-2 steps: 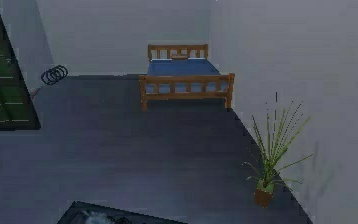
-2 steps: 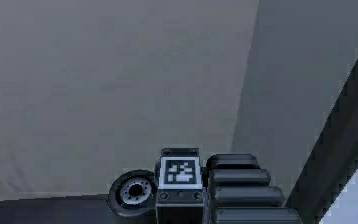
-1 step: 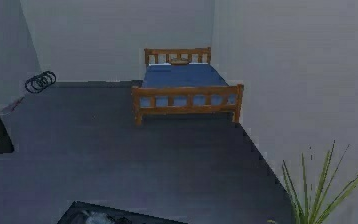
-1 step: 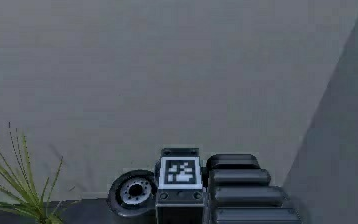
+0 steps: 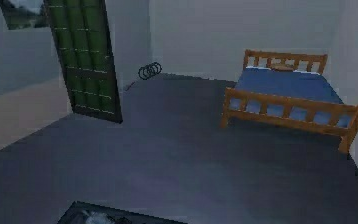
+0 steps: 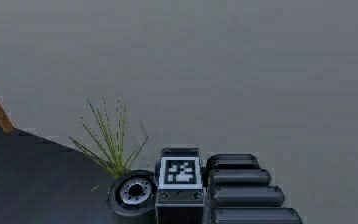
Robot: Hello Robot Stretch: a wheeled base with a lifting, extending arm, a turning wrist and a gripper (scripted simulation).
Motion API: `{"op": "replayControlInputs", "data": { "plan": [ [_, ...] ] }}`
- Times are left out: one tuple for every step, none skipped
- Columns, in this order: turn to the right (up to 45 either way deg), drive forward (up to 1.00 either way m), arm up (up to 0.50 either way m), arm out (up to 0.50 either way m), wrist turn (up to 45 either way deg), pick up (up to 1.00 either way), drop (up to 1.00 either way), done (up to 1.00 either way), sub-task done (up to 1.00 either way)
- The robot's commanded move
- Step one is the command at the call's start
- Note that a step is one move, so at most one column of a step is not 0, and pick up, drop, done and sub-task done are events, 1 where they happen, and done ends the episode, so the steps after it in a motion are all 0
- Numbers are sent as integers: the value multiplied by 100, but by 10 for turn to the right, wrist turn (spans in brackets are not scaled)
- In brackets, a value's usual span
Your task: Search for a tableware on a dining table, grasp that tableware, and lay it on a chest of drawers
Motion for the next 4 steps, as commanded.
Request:
{"op": "replayControlInputs", "data": {
  "plan": [
    [0, 5, 0, 0, 0, 0, 0, 0, 0],
    [-180, 0, 0, 0, 0, 0, 0, 0, 0],
    [0, 35, 0, 0, 0, 0, 0, 0, 0],
    [-450, 0, 0, 0, 0, 0, 0, 0, 0]
  ]
}}
